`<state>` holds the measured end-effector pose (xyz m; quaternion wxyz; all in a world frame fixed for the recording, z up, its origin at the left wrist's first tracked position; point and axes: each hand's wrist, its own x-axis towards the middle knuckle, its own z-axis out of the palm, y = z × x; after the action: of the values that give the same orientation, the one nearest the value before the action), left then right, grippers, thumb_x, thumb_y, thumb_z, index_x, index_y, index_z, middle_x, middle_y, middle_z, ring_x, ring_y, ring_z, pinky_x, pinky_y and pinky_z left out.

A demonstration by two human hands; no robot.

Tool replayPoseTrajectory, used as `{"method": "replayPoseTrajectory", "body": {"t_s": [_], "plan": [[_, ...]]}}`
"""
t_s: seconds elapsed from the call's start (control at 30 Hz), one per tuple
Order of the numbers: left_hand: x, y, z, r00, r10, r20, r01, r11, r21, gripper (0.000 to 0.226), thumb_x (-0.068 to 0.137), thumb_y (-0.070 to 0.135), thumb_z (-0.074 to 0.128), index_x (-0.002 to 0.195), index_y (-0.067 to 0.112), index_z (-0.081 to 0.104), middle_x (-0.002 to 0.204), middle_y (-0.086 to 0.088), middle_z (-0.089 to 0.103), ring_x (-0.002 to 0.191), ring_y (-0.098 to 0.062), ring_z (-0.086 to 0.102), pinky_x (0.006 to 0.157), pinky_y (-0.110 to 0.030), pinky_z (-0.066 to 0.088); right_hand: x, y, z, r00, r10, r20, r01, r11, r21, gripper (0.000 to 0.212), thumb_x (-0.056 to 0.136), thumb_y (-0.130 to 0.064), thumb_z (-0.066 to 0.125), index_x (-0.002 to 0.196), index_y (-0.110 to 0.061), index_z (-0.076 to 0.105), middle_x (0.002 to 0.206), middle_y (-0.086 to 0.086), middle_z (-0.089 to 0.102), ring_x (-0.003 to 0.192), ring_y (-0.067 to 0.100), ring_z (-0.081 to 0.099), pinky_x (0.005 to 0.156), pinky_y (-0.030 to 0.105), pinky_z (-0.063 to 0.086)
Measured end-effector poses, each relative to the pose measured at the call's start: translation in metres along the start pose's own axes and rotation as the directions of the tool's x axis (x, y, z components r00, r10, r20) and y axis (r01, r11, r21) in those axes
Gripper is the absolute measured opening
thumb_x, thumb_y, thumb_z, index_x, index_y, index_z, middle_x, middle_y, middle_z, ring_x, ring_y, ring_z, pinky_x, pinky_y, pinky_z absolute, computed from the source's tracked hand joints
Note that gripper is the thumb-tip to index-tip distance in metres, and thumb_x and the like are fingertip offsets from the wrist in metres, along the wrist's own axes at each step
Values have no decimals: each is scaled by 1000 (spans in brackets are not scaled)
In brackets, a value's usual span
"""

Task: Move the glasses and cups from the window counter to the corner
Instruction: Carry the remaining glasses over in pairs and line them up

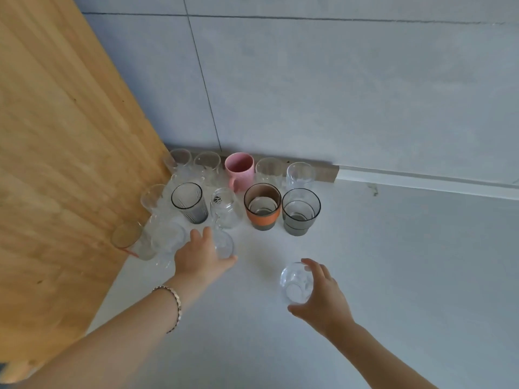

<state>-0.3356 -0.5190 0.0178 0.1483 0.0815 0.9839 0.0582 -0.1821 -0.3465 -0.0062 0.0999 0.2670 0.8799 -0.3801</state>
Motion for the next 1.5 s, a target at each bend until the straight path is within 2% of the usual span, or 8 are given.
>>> {"method": "replayPoseTrajectory", "body": {"t_s": [0.4, 0.67, 0.9, 1.07, 1.17, 1.23, 1.37, 1.5], "plan": [[28, -23, 10, 994, 103, 21, -101, 993, -57, 75, 71, 67, 59, 127, 21, 38, 114, -8, 42, 79, -28, 61, 60, -26, 41, 62, -88, 71, 965, 199, -170, -175, 974, 145, 91, 68, -28, 80, 141, -22, 26, 141, -4, 35, 120, 26, 42, 94, 33, 43], [33, -46, 15, 970, 220, 102, -174, 923, -343, 77, 74, 45, 70, 137, 26, 30, 135, -2, 36, 110, -27, 59, 81, -29, 48, 65, -98, 90, 952, 242, -187, -163, 920, 357, 91, 73, -10, 74, 146, -11, 18, 143, 10, 30, 132, 27, 38, 97, 25, 37], [41, -45, 16, 970, 236, 60, -193, 896, -400, 76, 75, 44, 71, 137, 22, 33, 135, -1, 43, 109, -24, 60, 73, -24, 42, 71, -109, 91, 920, 330, -210, -242, 902, 358, 91, 74, -23, 77, 144, -17, 19, 141, 9, 35, 124, 30, 49, 94, 38, 48], [30, -50, 5, 959, 282, 17, -279, 953, -115, 83, 76, 55, 64, 143, 20, 29, 134, -6, 41, 106, -29, 61, 72, -34, 51, 51, -97, 73, 953, 300, -40, -284, 932, 225, 105, 75, -33, 75, 149, -17, 2, 151, 3, 24, 135, 22, 38, 101, 33, 41], [23, -42, -3, 893, 443, -83, -434, 894, 112, 78, 58, 42, 83, 122, 7, 56, 110, -22, 60, 80, -42, 64, 55, -40, 55, 26, -68, 52, 952, 287, 107, -294, 954, 62, 78, 83, -32, 66, 146, -20, 21, 144, 2, 38, 125, 17, 48, 97, 27, 42], [14, -26, -4, 796, 589, -139, -566, 806, 174, 73, 52, 29, 87, 115, 5, 60, 105, -22, 62, 79, -41, 64, 60, -41, 57, 7, -40, 35, 935, 313, 169, -321, 947, 20, 54, 86, -31, 61, 136, -21, 42, 133, 1, 52, 111, 15, 55, 92, 24, 45], [-31, 42, 0, 704, 694, 148, -693, 717, -69, 45, 83, 24, 62, 125, 14, 50, 123, -7, 55, 110, -29, 57, 89, -37, 50, -40, 21, -1, 916, 368, 162, -365, 930, -46, 38, 89, -30, 55, 127, -22, 52, 125, -1, 59, 105, 16, 56, 90, 22, 42], [-96, 133, 28, 563, 658, 500, -706, 697, -122, 37, 90, 30, 51, 125, 19, 51, 123, 0, 60, 111, -21, 58, 95, -31, 47, -115, 97, -48, 876, 469, 117, -463, 883, -75, 41, 90, -32, 52, 130, -22, 49, 129, 0, 57, 118, 17, 54, 96, 26, 41]]}}
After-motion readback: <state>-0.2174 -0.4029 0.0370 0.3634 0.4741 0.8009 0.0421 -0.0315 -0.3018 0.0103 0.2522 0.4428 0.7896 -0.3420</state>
